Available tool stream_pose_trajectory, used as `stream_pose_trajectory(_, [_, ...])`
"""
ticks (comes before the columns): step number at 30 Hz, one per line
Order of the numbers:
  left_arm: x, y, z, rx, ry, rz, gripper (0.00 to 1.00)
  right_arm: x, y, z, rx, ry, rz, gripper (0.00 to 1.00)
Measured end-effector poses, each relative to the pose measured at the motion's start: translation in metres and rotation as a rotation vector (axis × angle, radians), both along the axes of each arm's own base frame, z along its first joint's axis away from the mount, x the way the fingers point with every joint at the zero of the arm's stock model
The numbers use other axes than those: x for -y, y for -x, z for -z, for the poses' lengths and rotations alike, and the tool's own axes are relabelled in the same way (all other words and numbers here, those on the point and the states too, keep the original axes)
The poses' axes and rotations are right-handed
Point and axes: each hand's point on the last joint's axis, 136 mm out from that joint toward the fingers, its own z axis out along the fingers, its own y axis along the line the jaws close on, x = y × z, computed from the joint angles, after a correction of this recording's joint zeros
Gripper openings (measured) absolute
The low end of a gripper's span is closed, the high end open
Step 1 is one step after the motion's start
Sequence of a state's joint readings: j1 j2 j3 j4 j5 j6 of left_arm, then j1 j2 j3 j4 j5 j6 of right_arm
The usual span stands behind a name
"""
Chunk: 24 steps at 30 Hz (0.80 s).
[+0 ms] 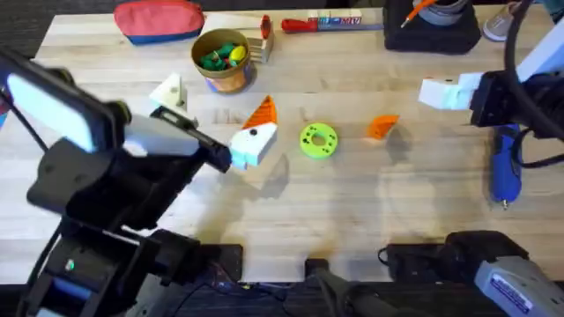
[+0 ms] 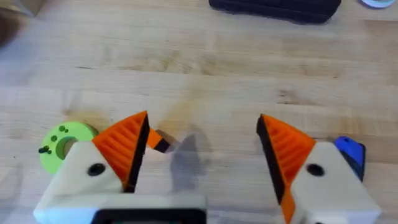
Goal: Pick up the gripper from the table and insert it into the empty holder that is missing its gripper. Then pick up a screw, insert it into the mounting hole, and use the screwdriver to tighten it. Finally, clean up the table by picking up the vegetable and placing it into the bucket.
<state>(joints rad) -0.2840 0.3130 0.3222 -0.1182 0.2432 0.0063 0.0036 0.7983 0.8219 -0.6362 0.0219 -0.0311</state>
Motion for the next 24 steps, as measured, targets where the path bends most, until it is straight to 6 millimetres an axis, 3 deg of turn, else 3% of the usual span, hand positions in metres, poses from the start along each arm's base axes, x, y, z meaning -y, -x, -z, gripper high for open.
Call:
stream_pose_trajectory(8, [-0.009, 0.026, 0.01, 0.082, 0.043, -0.01, 0.986, 0.0, 0.0, 0.0, 0.0, 0.0, 0.0, 0.991])
stream_pose_trajectory(20, [-0.009, 0.012, 0.019, 0.2, 0.098, -0.031, 0.985, 0.0, 0.0, 0.0, 0.0, 0.0, 0.0, 0.991])
stream_pose_trajectory(24, [-0.009, 0.009, 0.031, 0.185, 0.097, -0.036, 0.985, 0.0, 0.0, 0.0, 0.0, 0.0, 0.0, 0.991])
